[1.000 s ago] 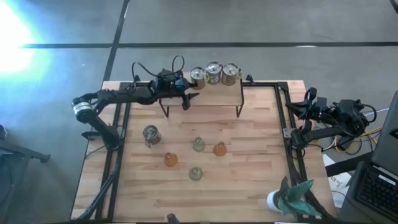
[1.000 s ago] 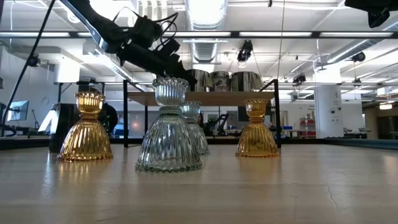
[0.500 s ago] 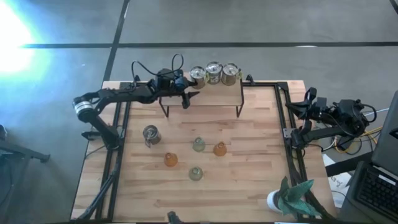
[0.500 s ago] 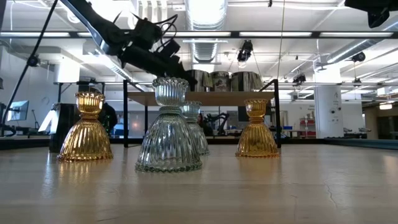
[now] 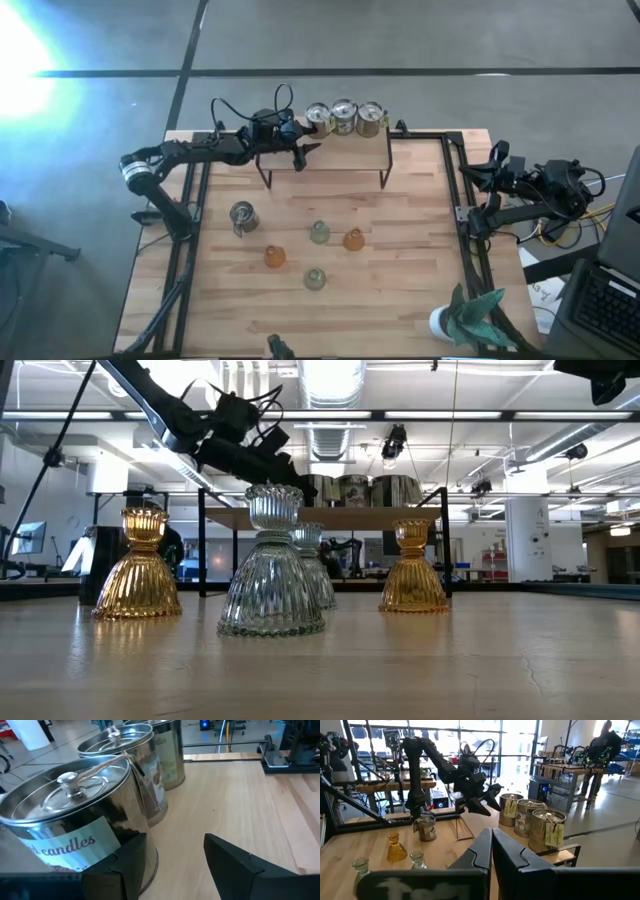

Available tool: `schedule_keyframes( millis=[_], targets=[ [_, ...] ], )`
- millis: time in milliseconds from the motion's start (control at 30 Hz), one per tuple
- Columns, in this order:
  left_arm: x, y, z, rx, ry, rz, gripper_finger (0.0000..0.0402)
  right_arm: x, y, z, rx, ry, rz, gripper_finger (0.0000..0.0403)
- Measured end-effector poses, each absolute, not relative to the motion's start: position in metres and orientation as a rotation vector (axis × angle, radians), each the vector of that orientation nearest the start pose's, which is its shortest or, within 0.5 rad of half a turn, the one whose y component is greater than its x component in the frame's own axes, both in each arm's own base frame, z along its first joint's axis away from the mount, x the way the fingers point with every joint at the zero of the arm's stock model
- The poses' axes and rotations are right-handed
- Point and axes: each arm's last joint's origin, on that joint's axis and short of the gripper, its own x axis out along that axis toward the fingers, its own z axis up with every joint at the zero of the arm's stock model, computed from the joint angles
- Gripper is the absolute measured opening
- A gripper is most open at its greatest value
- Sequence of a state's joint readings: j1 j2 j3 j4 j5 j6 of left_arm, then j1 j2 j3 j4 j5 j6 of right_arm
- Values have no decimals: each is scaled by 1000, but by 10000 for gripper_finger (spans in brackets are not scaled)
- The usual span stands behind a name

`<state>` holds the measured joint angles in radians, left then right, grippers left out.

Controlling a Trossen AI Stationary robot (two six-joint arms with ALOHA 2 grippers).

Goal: Pick & Place candle stick holders
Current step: Put the silver scented candle on the shelf

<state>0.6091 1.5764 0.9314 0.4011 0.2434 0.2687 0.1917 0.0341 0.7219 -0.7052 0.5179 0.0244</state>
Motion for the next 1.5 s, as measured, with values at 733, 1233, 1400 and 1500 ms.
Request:
schedule_keyframes(
  millis=[733,1233,1400,1500],
  targets=[
    [212,141,310,7,414,330,202,3,-14,313,19,12,-326,8],
    [116,62,349,-194,566,281,202,3,-14,313,18,12,-326,8],
    [120,65,354,-354,541,345,202,3,-14,313,17,12,-326,8],
    [127,69,351,-433,567,366,202,3,-14,313,19,12,-327,8]
  ],
)
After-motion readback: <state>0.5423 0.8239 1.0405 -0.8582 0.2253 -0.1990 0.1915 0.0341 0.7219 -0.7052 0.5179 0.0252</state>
